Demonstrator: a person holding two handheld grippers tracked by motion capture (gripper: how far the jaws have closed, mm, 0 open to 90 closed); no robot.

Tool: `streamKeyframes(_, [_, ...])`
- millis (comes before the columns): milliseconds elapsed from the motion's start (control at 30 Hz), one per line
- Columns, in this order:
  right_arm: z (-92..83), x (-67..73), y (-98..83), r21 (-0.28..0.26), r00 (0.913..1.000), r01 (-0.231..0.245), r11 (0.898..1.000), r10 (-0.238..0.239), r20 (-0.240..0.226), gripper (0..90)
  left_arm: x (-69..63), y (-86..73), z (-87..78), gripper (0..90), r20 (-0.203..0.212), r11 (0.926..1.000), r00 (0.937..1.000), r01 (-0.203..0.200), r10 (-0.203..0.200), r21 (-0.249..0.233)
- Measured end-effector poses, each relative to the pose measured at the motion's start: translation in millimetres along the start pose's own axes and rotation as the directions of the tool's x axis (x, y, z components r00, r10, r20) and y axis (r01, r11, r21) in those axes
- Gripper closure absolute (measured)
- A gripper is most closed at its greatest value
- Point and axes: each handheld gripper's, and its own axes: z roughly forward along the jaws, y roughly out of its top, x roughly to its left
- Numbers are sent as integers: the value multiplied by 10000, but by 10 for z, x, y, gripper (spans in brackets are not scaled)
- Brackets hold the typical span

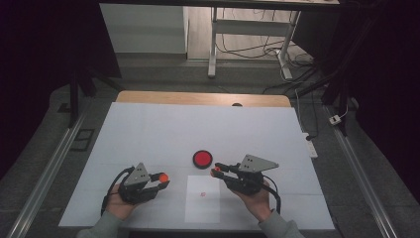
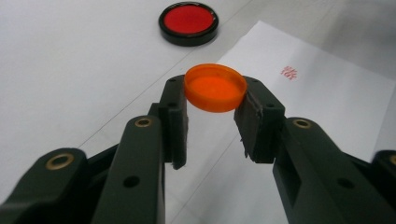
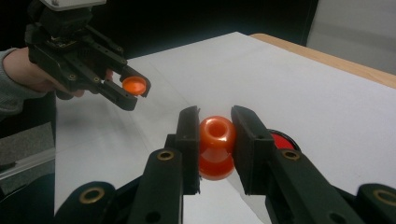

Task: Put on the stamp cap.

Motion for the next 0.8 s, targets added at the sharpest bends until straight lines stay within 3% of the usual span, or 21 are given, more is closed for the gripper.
streamKeyframes(400, [-4,-4,2,-15,10000,-14,10000,14,32,719,-83,174,166,644,416,9989,9981,-462,460,48])
streamKeyframes(800, [-10,-5,6,-83,10000,-29,10000,30,39,720,-144,275,286,644,519,9977,9964,-678,676,23])
